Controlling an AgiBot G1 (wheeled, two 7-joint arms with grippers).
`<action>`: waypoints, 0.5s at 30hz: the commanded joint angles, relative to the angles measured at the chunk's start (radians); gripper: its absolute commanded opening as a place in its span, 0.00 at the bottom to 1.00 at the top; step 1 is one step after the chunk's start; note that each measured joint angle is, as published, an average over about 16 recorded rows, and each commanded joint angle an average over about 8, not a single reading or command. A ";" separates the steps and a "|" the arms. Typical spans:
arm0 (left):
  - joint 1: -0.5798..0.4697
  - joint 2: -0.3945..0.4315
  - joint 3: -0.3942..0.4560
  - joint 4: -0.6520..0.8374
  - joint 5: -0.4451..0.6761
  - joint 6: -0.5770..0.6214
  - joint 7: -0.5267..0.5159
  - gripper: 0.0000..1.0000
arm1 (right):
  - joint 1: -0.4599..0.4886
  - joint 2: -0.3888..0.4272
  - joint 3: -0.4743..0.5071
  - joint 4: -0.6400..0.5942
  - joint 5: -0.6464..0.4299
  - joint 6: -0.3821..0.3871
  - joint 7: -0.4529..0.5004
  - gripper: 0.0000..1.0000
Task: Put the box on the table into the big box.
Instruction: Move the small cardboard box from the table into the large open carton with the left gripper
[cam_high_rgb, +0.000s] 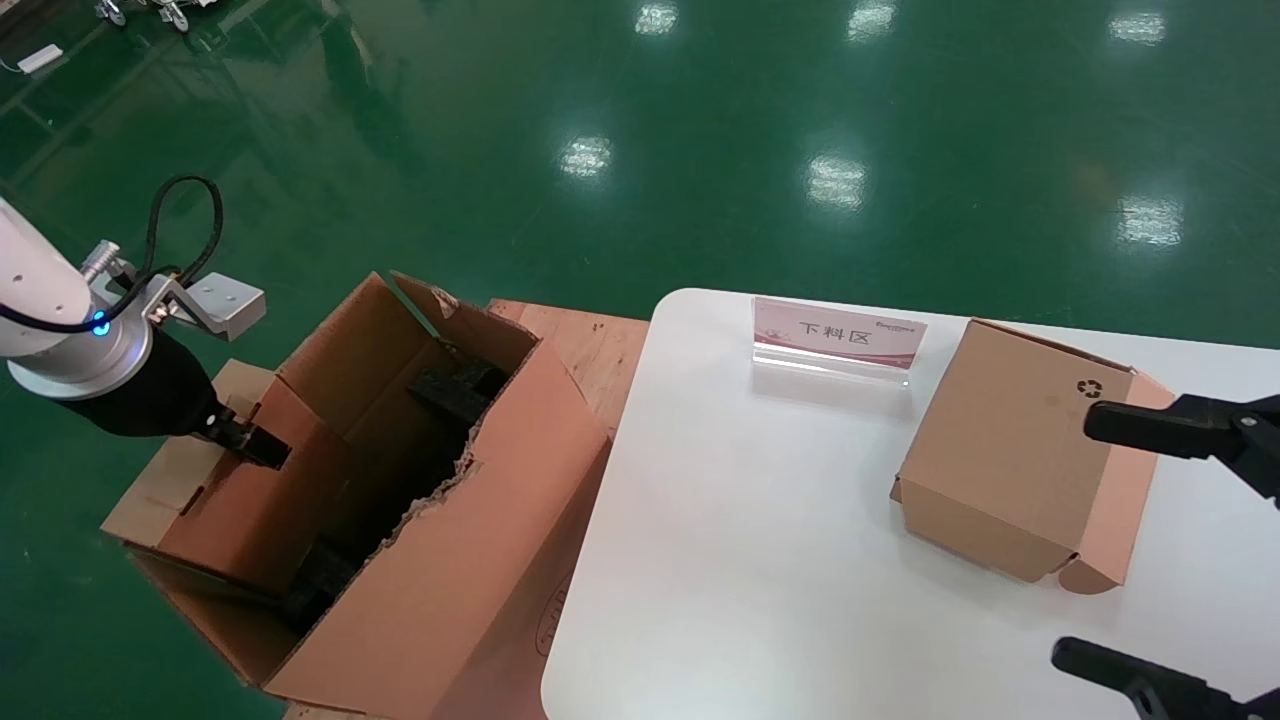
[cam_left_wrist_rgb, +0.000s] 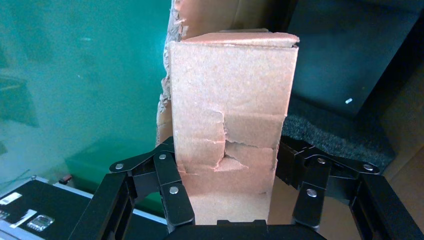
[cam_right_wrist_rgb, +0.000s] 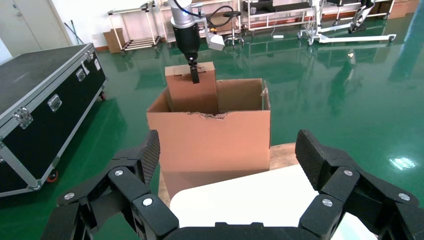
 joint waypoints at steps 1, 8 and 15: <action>0.005 0.001 -0.003 -0.001 0.005 -0.008 -0.011 0.00 | 0.000 0.000 0.000 0.000 0.000 0.000 0.000 1.00; 0.017 -0.007 -0.014 -0.005 0.003 -0.035 -0.038 0.00 | 0.000 0.000 0.000 0.000 0.000 0.000 0.000 1.00; 0.024 -0.019 -0.029 -0.008 -0.013 -0.057 -0.048 0.00 | 0.000 0.000 0.000 0.000 0.000 0.000 0.000 1.00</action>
